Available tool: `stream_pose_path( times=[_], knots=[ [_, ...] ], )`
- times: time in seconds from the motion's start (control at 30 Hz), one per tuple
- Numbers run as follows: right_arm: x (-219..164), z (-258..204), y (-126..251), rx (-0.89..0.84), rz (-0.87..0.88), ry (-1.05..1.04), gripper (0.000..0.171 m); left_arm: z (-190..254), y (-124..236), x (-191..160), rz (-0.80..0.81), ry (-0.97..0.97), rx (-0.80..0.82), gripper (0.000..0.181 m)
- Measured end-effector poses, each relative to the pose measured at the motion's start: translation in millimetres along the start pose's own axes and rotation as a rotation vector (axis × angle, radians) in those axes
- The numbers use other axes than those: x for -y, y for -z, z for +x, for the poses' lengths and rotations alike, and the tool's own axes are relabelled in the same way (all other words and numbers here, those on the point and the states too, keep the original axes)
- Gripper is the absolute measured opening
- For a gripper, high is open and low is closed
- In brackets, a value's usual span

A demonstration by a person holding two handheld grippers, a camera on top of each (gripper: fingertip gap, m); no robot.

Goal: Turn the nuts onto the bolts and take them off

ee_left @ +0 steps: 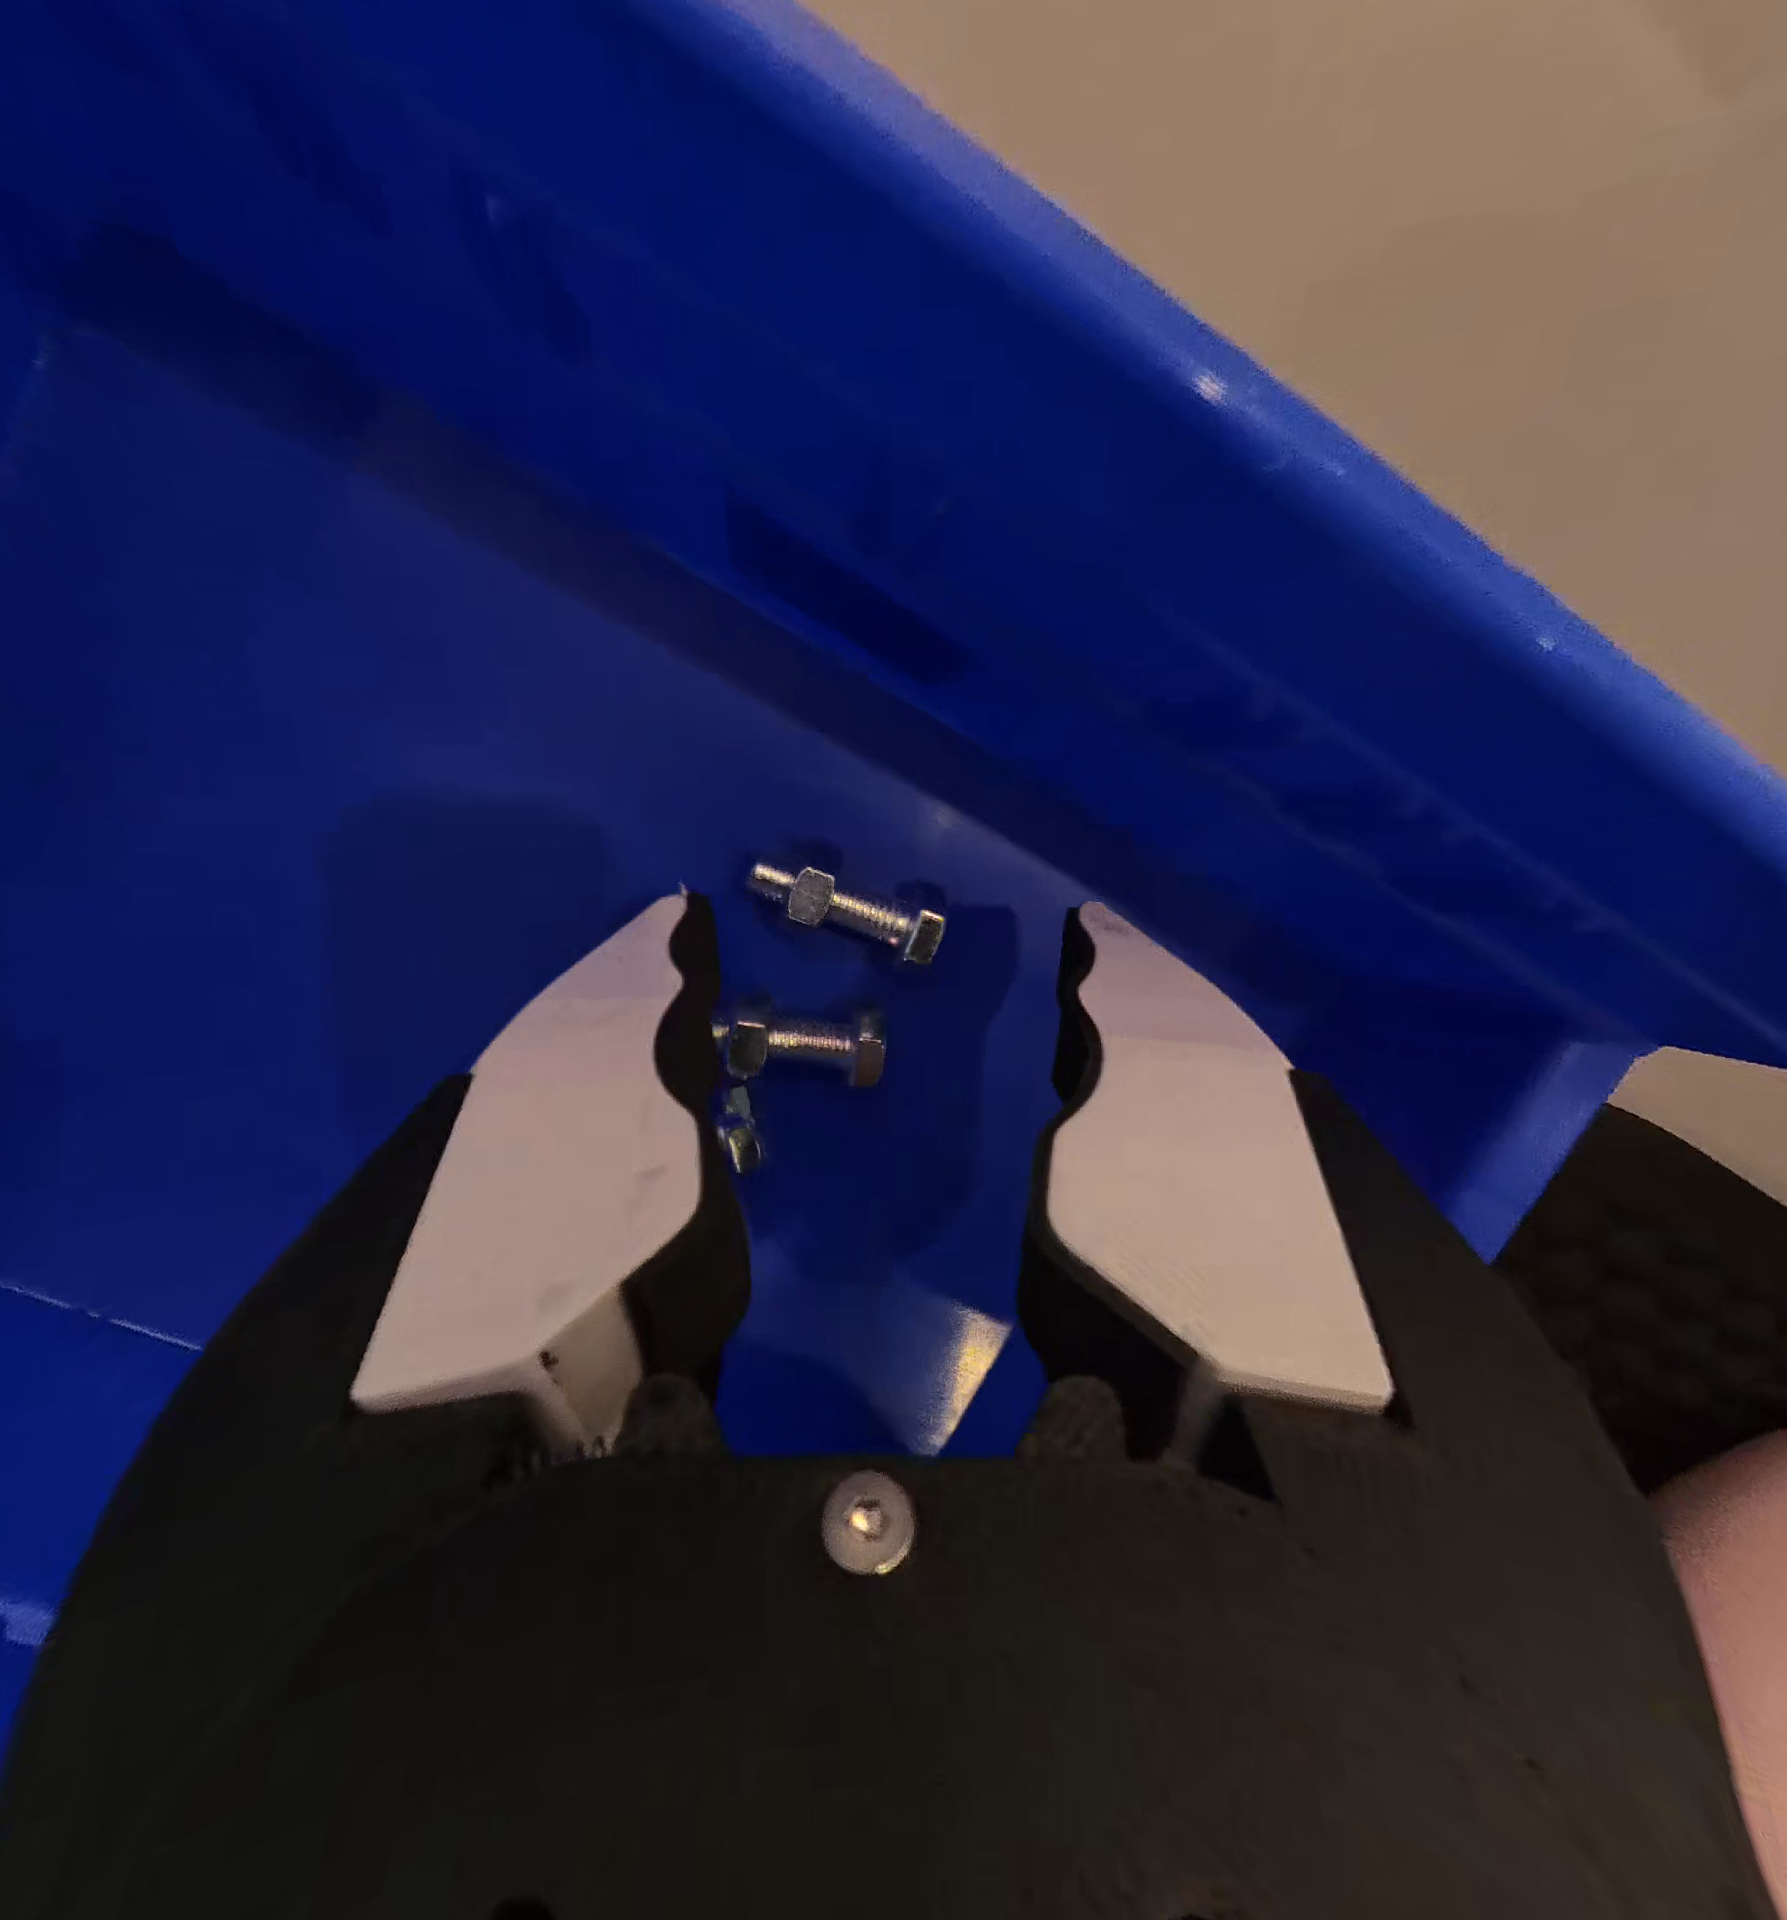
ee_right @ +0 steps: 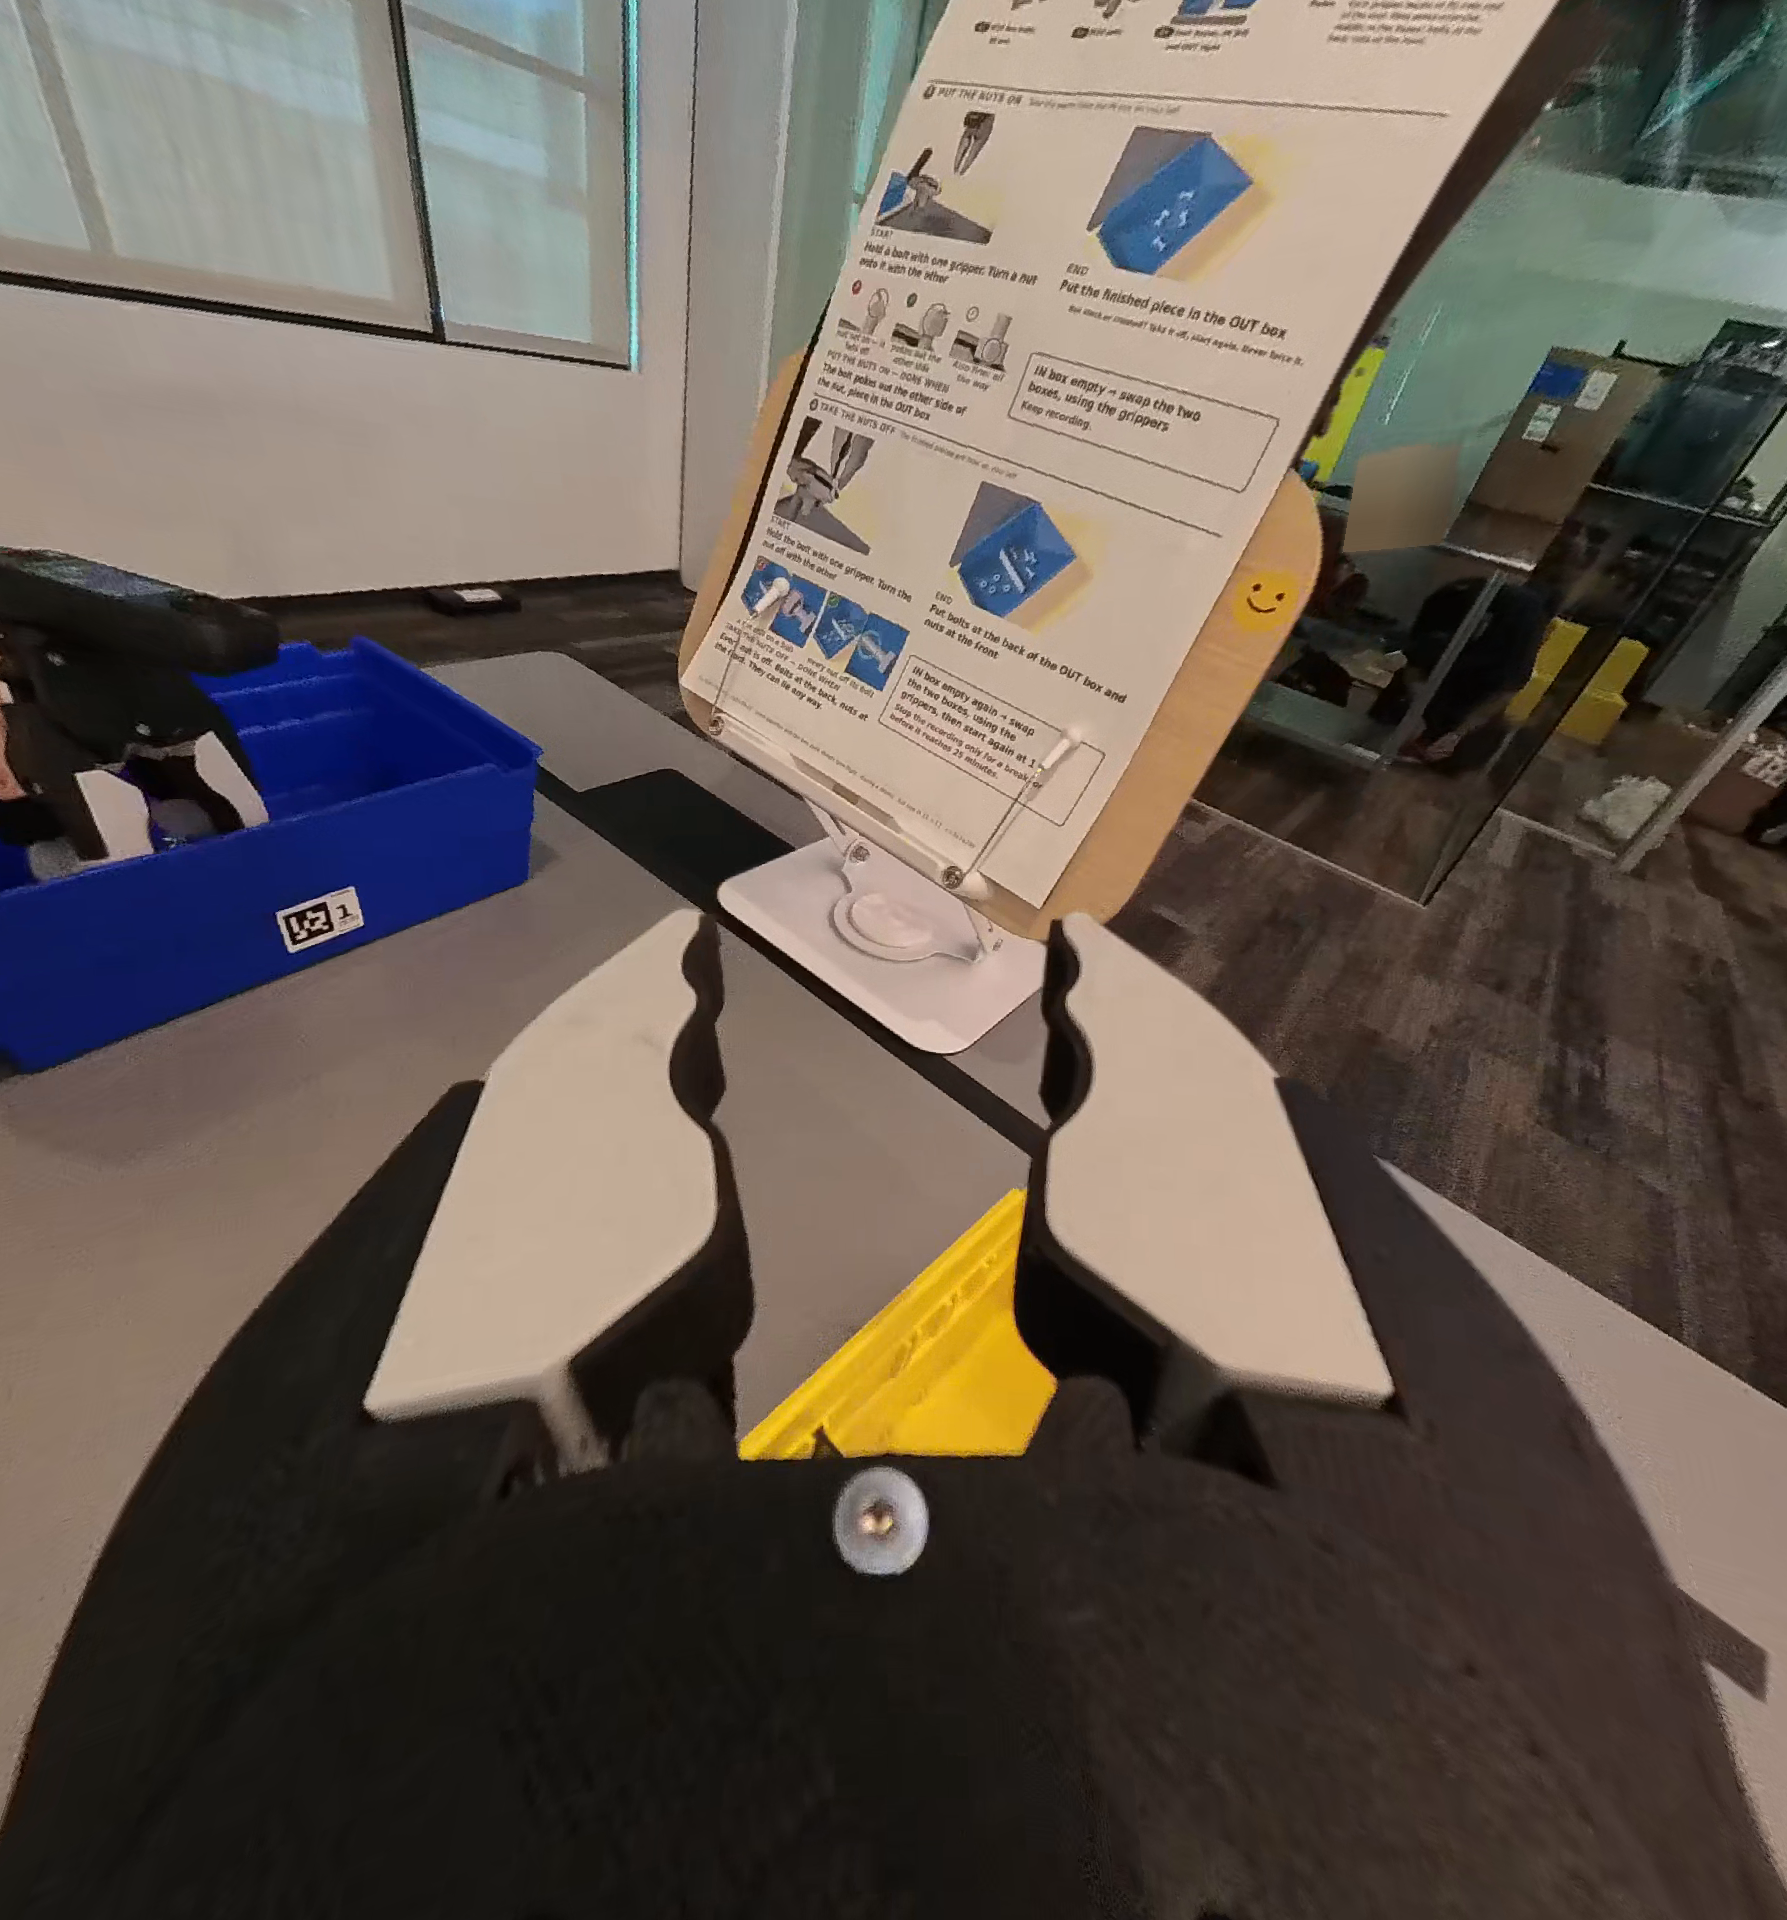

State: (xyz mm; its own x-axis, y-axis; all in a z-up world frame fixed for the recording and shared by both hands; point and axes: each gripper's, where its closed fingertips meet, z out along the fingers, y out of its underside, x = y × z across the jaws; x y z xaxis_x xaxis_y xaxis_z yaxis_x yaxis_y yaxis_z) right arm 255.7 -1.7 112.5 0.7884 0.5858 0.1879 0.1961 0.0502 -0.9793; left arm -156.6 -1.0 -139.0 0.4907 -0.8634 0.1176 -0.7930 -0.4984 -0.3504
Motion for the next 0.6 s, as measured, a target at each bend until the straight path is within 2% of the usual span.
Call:
stream_pose_path(
  times=[0.17,0.27,0.37,0.6],
  knots=[
    [4.7,6.9,9.4,-0.009,0.032,-0.012,0.060,-2.7,-10.2,-11.1,-0.066,0.015,-0.001,0.060],
    [6.0,8.6,13.8,-0.015,0.038,-0.013,0.059,-11.1,-11.7,-10.0,-0.062,-0.033,0.076,0.048],
    [4.9,10.4,15.3,-0.023,0.032,-0.007,0.059,-8.3,-14.3,-9.2,-0.064,-0.070,0.070,0.036],
    [-1.4,7.2,8.9,-0.007,0.008,-0.011,0.058,-17.3,6.5,-8.2,-0.060,-0.088,0.178,0.031]
  ],
)
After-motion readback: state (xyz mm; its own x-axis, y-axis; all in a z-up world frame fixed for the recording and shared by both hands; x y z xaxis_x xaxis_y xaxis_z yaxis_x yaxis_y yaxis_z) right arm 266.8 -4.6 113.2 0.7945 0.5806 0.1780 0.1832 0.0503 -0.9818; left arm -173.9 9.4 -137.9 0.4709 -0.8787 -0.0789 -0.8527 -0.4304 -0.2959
